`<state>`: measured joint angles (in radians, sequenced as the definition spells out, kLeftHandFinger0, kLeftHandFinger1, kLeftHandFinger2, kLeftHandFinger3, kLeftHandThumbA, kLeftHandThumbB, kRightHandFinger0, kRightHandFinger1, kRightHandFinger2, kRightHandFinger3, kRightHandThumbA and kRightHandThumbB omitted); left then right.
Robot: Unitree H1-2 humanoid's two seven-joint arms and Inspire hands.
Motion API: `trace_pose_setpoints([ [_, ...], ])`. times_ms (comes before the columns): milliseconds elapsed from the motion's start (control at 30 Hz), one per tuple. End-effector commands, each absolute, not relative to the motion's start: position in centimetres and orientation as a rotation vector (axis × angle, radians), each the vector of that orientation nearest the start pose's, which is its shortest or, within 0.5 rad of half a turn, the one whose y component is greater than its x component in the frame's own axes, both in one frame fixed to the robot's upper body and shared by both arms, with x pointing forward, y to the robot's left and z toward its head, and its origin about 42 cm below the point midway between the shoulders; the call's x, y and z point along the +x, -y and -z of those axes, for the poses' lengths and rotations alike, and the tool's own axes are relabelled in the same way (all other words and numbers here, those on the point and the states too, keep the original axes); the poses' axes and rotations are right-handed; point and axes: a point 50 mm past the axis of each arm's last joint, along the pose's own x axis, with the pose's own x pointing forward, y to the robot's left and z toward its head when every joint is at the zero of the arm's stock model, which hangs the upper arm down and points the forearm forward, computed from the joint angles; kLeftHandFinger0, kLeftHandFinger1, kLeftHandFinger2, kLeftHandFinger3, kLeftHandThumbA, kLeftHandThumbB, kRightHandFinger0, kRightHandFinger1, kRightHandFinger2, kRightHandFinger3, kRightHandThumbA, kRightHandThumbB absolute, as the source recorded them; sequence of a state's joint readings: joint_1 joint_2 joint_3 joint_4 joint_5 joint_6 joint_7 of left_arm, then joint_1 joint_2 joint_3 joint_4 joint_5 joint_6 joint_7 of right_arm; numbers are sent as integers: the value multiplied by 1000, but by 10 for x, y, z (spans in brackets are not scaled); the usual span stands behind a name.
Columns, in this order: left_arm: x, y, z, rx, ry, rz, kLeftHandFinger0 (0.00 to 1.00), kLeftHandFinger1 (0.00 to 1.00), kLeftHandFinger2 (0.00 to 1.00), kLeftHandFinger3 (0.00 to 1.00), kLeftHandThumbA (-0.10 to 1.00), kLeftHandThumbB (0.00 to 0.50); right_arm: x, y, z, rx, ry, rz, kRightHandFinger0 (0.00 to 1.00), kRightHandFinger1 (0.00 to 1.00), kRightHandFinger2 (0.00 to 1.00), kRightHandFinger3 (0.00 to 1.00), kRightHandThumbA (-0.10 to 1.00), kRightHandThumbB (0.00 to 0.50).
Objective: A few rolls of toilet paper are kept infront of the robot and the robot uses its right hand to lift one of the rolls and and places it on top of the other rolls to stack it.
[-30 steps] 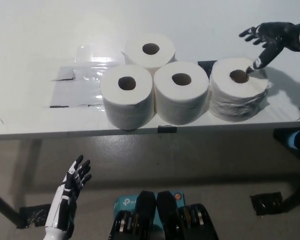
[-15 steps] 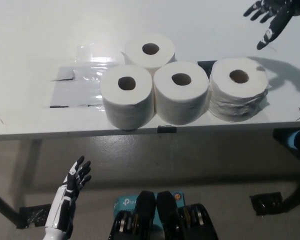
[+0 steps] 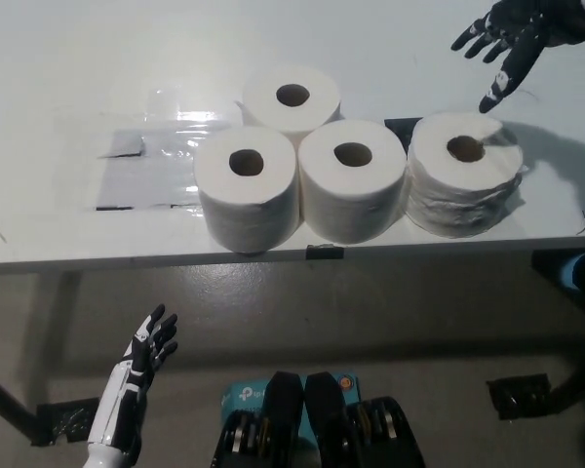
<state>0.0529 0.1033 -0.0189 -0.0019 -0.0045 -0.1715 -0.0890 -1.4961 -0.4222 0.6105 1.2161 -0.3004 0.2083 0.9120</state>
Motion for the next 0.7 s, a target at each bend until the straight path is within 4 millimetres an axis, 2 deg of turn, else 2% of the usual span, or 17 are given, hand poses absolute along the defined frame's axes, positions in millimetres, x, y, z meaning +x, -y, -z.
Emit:
trace_pose_setpoints([
  [0,264,-237,-105,119,179,127,1000,1000,1000,1000,1000,98,592,225,-464,-1188,-454,-627,1000,1000,1000,1000,938,380],
  [133,264,-236,-106,129,180,125,1000,1000,1000,1000,1000,99,593,221,-459,-1187,-449,-623,1000,1000,1000,1000,960,371],
  [333,262,-235,-107,118,180,128,1000,1000,1000,1000,1000,104,595,219,-449,-1198,-410,-620,1000,1000,1000,1000,945,322],
  [433,263,-235,-107,114,179,125,1000,1000,1000,1000,1000,115,596,219,-446,-1202,-389,-624,1000,1000,1000,1000,957,324],
  [567,263,-234,-108,117,184,127,1000,1000,1000,1000,1000,93,596,220,-444,-1193,-385,-621,1000,1000,1000,1000,937,309],
  [667,262,-235,-108,115,185,126,1000,1000,1000,1000,1000,94,597,221,-441,-1201,-380,-625,1000,1000,1000,1000,945,325],
])
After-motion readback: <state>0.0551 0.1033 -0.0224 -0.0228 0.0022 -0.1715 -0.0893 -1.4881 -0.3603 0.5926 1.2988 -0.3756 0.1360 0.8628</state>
